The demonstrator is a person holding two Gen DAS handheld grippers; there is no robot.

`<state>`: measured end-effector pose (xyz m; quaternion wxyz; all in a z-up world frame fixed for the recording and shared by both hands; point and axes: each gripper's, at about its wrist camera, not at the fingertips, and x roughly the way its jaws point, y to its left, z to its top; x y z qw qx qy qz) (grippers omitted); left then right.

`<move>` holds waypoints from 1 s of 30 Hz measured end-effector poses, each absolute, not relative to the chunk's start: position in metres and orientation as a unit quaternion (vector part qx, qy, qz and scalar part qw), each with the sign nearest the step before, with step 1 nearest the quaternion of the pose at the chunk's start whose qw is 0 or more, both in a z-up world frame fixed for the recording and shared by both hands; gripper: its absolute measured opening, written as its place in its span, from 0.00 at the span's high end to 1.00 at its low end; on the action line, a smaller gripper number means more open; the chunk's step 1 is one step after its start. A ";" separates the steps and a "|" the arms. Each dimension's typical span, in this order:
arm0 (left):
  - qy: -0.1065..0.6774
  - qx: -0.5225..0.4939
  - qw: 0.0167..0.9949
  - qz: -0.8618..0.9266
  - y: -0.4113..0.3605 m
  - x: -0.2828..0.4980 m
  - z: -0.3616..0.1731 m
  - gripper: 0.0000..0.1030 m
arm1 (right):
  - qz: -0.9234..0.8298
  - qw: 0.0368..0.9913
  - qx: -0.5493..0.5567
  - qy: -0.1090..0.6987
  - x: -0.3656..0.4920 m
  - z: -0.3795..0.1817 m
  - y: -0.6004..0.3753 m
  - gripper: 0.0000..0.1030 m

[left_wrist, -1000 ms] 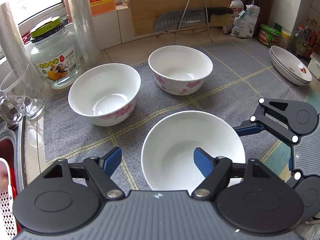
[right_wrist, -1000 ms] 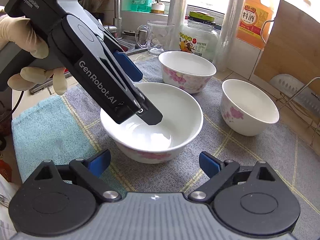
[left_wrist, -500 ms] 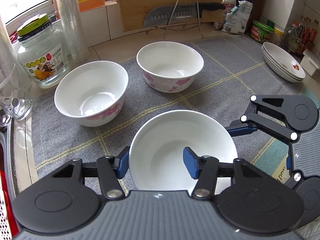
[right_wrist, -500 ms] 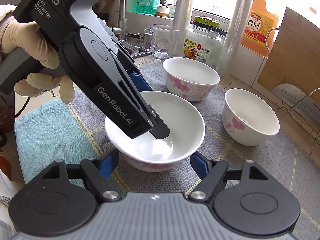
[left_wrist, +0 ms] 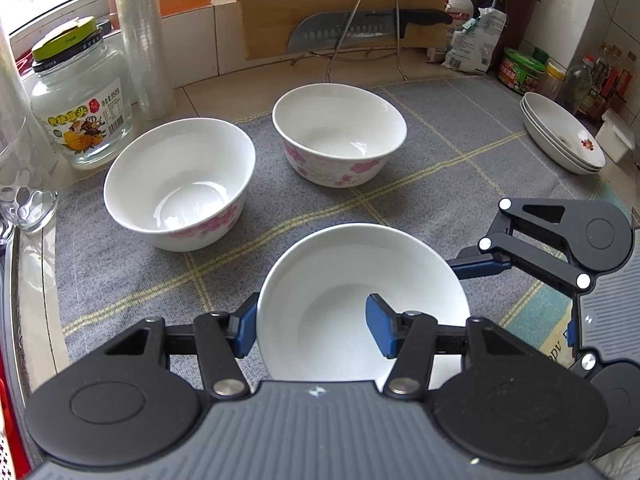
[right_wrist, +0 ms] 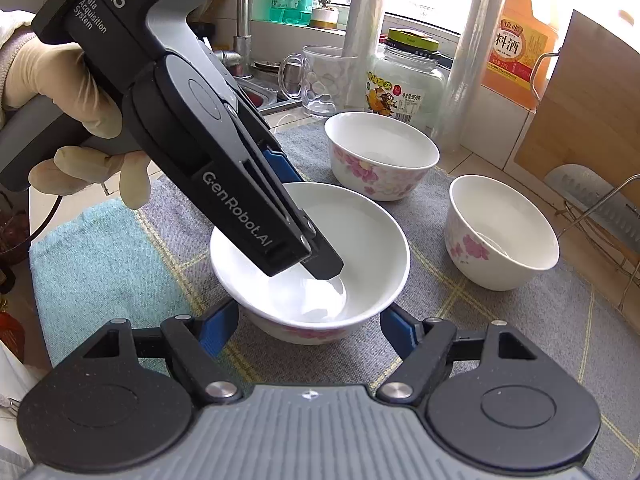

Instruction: Organize plates and bowls

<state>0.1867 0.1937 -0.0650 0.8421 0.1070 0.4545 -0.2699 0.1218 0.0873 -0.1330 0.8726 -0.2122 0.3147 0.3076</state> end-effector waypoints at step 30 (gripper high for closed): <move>0.473 0.107 0.823 -0.296 0.171 0.181 -0.070 0.47 | 0.305 0.870 -0.199 0.333 0.113 -0.130 0.060 0.21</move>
